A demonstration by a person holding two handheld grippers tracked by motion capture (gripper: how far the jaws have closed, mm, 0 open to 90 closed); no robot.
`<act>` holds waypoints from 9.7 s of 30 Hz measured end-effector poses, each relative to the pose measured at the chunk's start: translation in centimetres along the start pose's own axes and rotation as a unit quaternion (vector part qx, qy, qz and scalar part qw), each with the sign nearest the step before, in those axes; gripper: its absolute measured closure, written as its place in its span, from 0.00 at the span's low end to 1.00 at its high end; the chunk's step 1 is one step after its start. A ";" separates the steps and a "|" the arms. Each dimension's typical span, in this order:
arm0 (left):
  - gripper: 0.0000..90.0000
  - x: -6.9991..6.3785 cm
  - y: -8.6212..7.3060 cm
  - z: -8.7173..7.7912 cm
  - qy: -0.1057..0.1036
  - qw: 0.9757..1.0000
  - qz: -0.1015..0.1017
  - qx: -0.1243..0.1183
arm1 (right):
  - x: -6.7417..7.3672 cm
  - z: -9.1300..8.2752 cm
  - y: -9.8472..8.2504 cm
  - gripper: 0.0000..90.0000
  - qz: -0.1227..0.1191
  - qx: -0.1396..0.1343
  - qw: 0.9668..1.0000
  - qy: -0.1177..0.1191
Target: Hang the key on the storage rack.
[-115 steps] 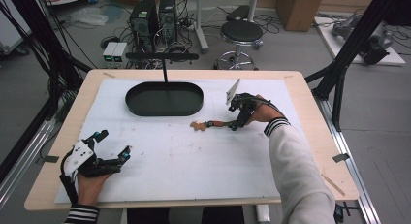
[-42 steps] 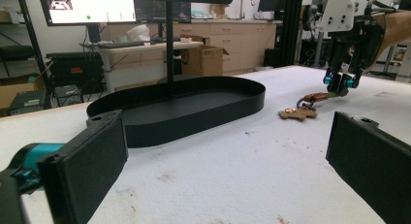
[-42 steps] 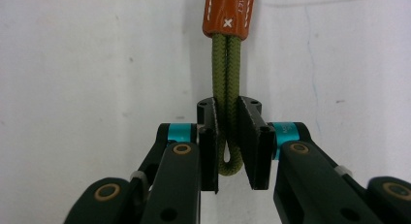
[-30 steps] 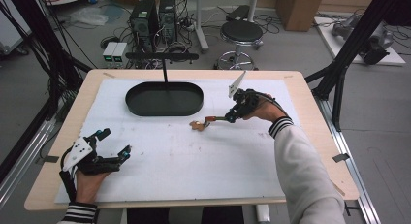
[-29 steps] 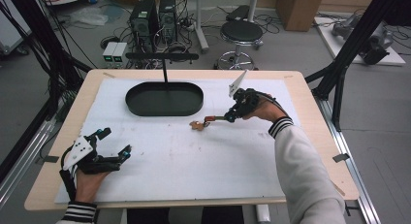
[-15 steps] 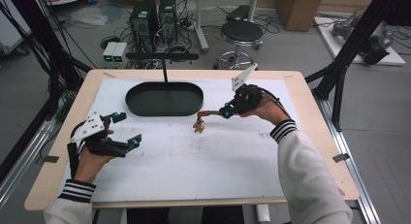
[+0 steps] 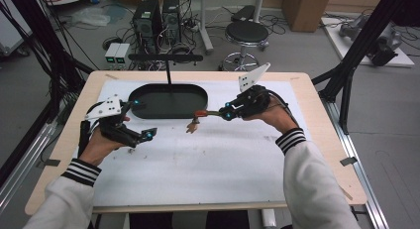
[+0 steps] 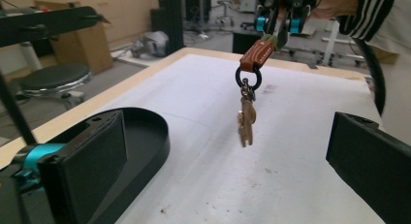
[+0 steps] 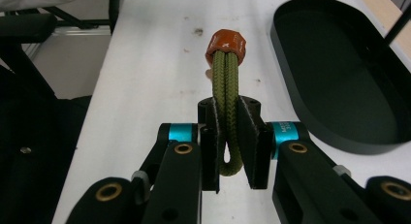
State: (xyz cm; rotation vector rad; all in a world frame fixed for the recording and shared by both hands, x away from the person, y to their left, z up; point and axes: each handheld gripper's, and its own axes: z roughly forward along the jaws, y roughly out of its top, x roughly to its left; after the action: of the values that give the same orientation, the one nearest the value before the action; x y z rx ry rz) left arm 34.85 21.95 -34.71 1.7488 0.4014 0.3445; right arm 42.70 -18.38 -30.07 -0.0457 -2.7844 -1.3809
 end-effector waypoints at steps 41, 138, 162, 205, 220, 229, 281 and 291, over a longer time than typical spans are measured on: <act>0.19 -1.0 4.5 9.2 -0.158 0.981 0.038 0.109 | 1.8 1.6 0.9 0.89 -0.024 -0.037 0.999 0.032; 0.81 6.1 5.2 2.4 0.239 0.969 -0.041 0.037 | 11.7 -2.7 -16.8 0.00 0.119 -0.265 0.876 -0.384; 0.81 8.1 3.8 4.2 0.312 0.947 -0.056 0.049 | 12.3 -1.4 -20.0 0.00 0.146 -0.272 0.856 -0.415; 0.81 9.9 1.3 7.1 0.350 0.930 -0.063 0.092 | 12.5 -1.2 -20.6 0.00 0.141 -0.282 0.854 -0.415; 0.81 10.7 0.2 7.7 0.358 0.925 -0.062 0.110 | 12.4 -1.2 -20.7 0.00 0.142 -0.284 0.853 -0.414; 0.81 11.0 -0.2 8.1 0.355 0.926 -0.064 0.117 | 12.4 -1.3 -20.7 0.00 0.142 -0.286 0.852 -0.414; 0.02 -3.7 -11.2 -5.0 0.199 0.975 -0.048 -0.087 | 12.5 -1.2 -20.6 0.00 0.141 -0.281 0.852 -0.419; 0.02 -4.1 -11.8 -4.9 0.218 0.971 -0.037 -0.092 | 12.5 -1.1 -20.6 0.00 0.137 -0.277 0.854 -0.419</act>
State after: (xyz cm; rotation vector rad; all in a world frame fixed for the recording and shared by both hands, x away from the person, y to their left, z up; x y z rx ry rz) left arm 28.07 26.64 -45.23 1.4673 0.7245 0.6960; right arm 29.38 -31.54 -45.24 -1.2848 -2.5528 -2.4433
